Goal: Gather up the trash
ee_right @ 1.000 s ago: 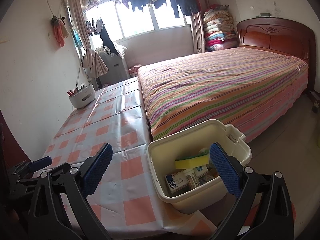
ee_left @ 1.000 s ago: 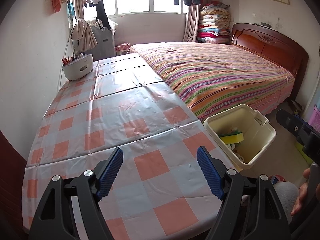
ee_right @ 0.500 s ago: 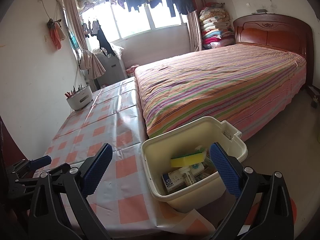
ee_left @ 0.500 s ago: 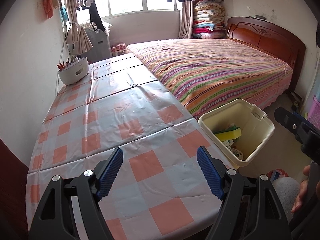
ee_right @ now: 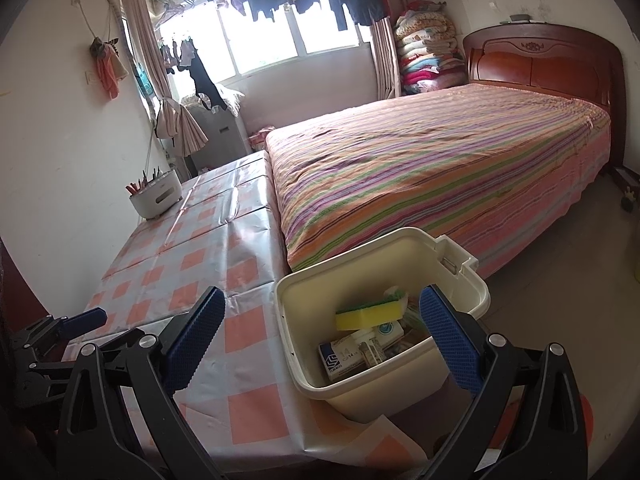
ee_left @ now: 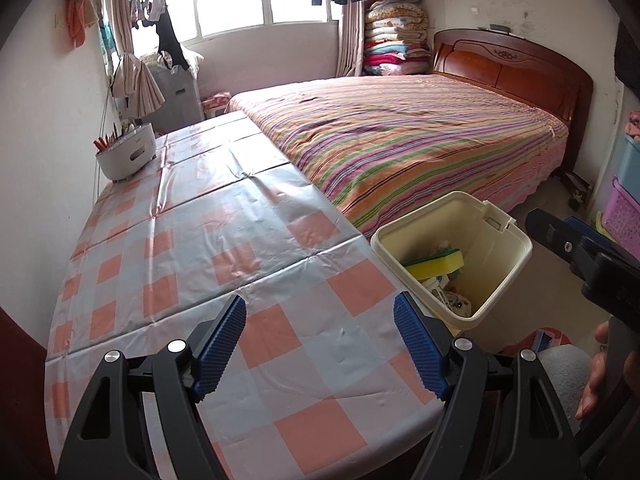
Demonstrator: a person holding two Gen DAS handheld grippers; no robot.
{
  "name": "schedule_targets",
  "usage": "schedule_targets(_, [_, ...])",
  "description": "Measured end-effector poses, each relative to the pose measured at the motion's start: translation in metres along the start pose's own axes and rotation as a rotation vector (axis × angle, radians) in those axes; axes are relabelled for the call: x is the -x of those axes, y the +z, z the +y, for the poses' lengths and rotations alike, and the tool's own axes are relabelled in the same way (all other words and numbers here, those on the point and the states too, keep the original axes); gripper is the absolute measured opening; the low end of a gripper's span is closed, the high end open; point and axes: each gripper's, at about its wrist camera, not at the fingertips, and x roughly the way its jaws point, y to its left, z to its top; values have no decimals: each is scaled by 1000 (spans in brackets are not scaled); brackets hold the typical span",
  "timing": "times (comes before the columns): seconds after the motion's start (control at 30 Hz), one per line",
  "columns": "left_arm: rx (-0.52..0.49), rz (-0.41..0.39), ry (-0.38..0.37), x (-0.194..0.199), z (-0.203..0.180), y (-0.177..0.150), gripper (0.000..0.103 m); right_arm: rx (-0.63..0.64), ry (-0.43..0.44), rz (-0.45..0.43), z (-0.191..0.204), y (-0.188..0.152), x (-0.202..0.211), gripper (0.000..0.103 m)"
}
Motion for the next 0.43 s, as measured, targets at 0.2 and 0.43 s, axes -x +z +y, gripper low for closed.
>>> schedule_targets(0.2, [1,11,8,-2,0,0,74,7,5,11,0,0,-5,96])
schedule_targets(0.43, [36,20,24,-4,11,-1,74,16,10,23,4,-1,-10,96])
